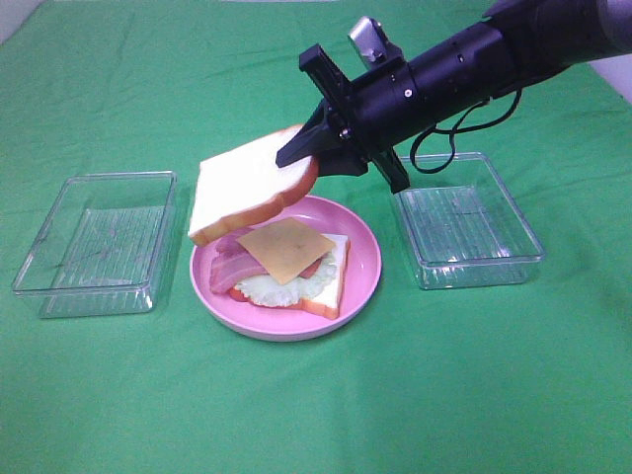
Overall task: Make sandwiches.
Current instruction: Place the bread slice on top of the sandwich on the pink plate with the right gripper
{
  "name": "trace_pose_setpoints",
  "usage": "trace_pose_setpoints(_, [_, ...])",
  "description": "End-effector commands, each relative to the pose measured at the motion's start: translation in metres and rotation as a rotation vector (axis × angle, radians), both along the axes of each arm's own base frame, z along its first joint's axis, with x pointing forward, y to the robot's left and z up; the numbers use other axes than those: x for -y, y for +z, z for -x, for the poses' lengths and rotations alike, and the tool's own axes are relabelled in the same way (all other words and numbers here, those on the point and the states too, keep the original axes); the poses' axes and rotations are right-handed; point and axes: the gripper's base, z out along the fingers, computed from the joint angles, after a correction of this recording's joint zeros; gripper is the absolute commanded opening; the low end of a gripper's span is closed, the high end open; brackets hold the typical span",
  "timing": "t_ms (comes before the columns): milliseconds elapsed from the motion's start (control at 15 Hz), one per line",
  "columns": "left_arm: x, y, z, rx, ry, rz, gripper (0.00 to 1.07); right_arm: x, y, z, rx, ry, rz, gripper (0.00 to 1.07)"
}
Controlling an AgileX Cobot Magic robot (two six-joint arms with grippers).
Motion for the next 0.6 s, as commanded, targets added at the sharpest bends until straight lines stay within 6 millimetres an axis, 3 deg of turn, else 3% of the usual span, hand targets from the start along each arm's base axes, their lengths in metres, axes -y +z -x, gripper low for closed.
trace_pose_setpoints(67, [-0.001,0.000,0.002,0.022,-0.007,0.020,0.72,0.000,-0.008,-0.002,0.007,-0.036,-0.014,0.00])
trace_pose_setpoints(400, [-0.001,0.000,0.002,0.022,-0.007,0.020,0.72,-0.002,-0.038,-0.006,-0.083,-0.061,-0.011,0.00])
trace_pose_setpoints(600, [-0.001,0.000,0.002,0.022,-0.007,0.020,0.72,0.000,-0.045,-0.009,-0.077,-0.093,0.014,0.02])
